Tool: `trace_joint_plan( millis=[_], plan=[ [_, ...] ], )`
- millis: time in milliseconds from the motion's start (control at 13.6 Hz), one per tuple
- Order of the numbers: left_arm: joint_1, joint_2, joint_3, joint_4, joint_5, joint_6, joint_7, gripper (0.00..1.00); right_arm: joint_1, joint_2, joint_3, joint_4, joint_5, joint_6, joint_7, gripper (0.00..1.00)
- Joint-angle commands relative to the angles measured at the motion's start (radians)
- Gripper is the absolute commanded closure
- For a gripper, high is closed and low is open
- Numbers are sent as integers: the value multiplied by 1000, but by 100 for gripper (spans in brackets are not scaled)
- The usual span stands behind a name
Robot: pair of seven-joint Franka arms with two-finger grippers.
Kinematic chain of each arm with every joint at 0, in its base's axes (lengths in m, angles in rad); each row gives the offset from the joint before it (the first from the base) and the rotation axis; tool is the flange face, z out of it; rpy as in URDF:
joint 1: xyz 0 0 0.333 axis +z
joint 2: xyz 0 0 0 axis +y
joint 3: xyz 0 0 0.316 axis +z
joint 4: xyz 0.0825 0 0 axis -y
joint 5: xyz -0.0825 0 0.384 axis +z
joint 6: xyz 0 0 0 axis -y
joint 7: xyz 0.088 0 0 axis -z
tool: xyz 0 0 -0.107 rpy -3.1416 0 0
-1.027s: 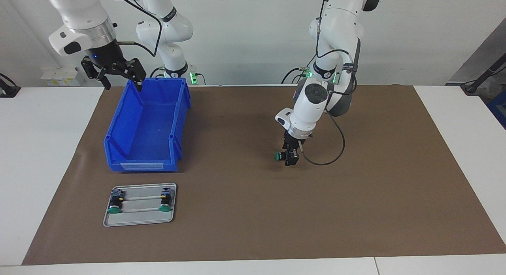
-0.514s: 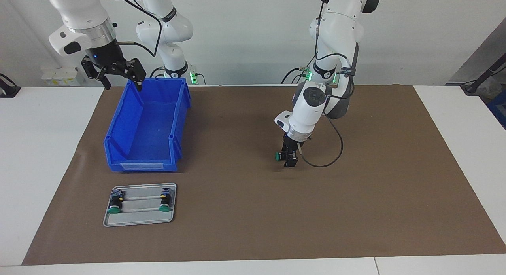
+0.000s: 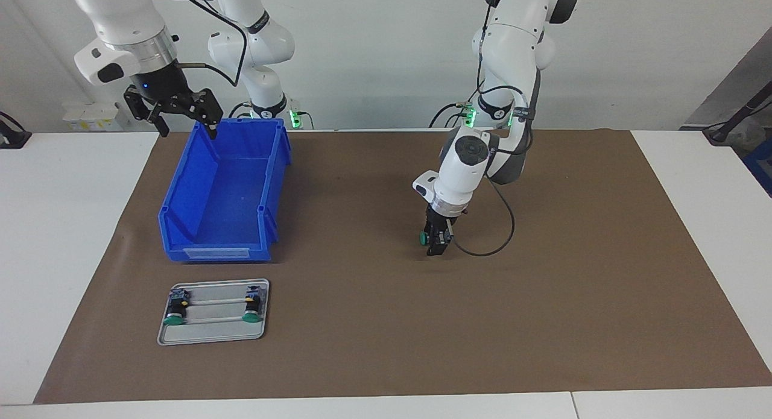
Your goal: Place and press button with both arms
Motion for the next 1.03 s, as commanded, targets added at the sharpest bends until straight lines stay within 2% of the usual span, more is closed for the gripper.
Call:
trace_joint_plan(
  millis=[0,367,587,734,954],
  plan=[
    [-17,-7,16,-28,2,22,-12,32,-6,6,2,13,12,-12,-3,0],
    [-13,-11,17,-26,10,-29,-8,45,-8,6,2,13,12,-14,-1,0],
    [-7,-13,17,-26,37,-38,-5,58,-8,5,2,13,12,-15,-1,0],
    [-6,-13,17,-26,37,-38,-5,76,-8,6,2,13,12,-15,-1,0],
    [-3,-13,17,-26,37,-37,-5,91,-8,5,2,13,12,-15,-1,0]
  ],
)
